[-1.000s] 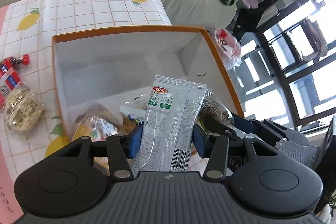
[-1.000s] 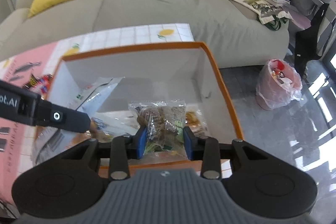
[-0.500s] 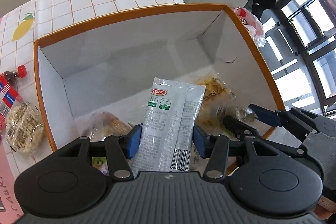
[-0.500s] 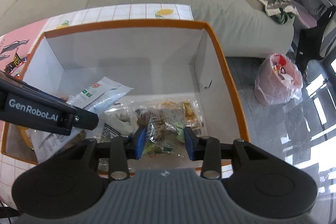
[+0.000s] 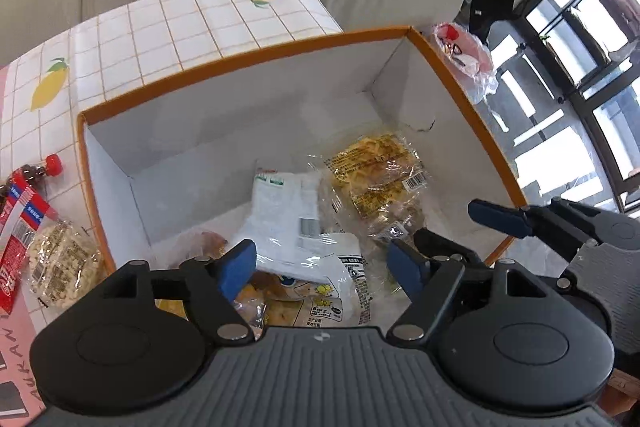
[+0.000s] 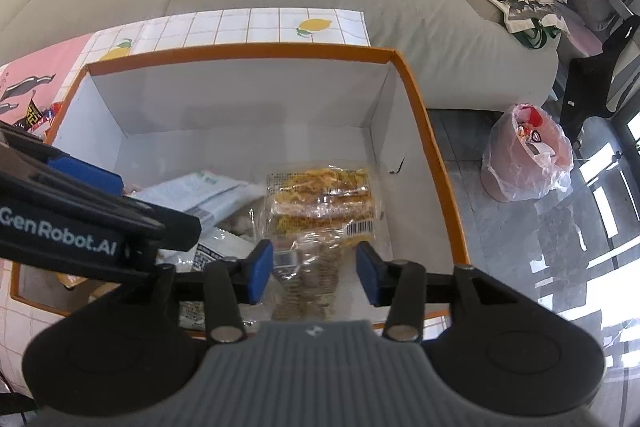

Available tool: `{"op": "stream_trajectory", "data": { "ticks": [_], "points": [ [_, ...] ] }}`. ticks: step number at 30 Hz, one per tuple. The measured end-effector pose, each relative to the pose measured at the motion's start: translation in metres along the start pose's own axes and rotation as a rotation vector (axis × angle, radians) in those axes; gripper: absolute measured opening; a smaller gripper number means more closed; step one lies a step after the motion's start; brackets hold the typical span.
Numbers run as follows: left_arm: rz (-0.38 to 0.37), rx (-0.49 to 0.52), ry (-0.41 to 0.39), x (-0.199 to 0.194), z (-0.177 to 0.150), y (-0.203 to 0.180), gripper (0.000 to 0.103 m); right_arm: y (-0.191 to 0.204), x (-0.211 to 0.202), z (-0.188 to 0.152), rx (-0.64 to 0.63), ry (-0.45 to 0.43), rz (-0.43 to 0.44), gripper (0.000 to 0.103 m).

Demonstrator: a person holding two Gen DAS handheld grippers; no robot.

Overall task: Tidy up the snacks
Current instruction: 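Open both tools to drop the bags into the box, then withdraw both tools from the box toward the remaining snacks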

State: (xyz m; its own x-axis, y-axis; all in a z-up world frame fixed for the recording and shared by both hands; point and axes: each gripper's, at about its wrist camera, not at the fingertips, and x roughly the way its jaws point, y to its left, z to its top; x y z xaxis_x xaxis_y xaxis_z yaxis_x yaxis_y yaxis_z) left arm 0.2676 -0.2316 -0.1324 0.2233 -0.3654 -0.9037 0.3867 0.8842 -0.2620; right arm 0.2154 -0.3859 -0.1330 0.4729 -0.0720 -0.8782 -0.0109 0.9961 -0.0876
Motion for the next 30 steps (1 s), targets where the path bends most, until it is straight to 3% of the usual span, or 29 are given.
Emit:
{"op": "stream_trajectory", "data": {
  "ticks": [2, 4, 6, 10, 12, 19, 22, 30],
  "points": [
    [0.003, 0.002, -0.009, -0.005, 0.0, 0.0, 0.087, 0.0, -0.003, 0.0, 0.01, 0.003, 0.003, 0.049],
    [0.008, 0.012, -0.023, -0.013, -0.001, -0.001, 0.087, 0.0, -0.007, 0.0, 0.029, 0.001, 0.003, 0.062],
    [0.012, 0.024, -0.048, -0.023, -0.003, -0.002, 0.087, 0.0, -0.013, 0.0, 0.053, -0.002, 0.018, 0.063],
    [0.028, 0.038, -0.114, -0.046, -0.007, -0.005, 0.087, 0.0, -0.027, -0.001, 0.121, -0.022, 0.022, 0.087],
    [0.036, 0.058, -0.155, -0.059, -0.011, -0.006, 0.087, 0.002, -0.035, -0.001, 0.156, -0.038, 0.017, 0.092],
    [0.08, 0.1, -0.296, -0.101, -0.035, -0.002, 0.087, 0.018, -0.067, -0.01, 0.28, -0.139, -0.01, 0.1],
    [0.11, 0.107, -0.38, -0.118, -0.052, 0.006, 0.087, 0.03, -0.079, -0.018, 0.307, -0.197, 0.027, 0.1],
    [0.27, 0.095, -0.529, -0.15, -0.095, 0.044, 0.088, 0.083, -0.102, -0.034, 0.3, -0.315, 0.045, 0.1]
  ]
}}
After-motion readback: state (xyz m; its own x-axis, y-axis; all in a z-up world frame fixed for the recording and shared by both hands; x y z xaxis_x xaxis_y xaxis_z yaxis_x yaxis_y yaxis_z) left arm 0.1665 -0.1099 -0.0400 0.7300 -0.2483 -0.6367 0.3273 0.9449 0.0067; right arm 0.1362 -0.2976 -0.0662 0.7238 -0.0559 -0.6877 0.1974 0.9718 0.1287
